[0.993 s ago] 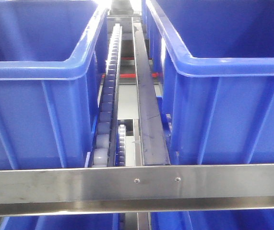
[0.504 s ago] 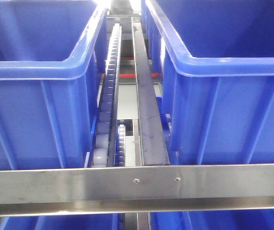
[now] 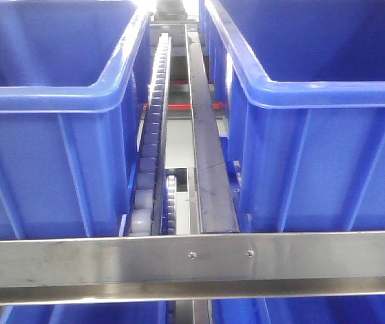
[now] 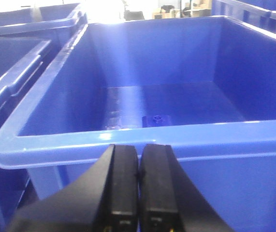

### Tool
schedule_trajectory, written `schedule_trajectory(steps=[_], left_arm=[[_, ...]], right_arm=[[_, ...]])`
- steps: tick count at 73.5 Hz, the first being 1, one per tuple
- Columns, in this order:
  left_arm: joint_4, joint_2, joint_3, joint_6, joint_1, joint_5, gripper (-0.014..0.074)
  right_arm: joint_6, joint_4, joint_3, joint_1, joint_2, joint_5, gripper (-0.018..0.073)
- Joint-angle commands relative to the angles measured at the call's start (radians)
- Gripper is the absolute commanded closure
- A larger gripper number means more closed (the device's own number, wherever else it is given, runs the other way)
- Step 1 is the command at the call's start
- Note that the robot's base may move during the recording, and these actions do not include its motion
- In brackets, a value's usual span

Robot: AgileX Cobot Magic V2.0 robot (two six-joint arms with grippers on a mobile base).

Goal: Pick and sort blue part to right shelf

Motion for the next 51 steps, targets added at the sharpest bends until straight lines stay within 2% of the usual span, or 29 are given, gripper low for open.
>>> schedule_trajectory(steps=[1, 51], left_arm=[[-0.009, -0.023, 0.024, -0.008, 0.001, -0.083, 0.0471], [-0.009, -0.023, 0.024, -0.008, 0.001, -0.083, 0.0471]], right_arm=[[-0.007, -0.012, -0.024, -0.004, 0.015, -0.090, 0.0518], [-0.007, -0.021, -0.019, -0.004, 0.015, -0.092, 0.0518]])
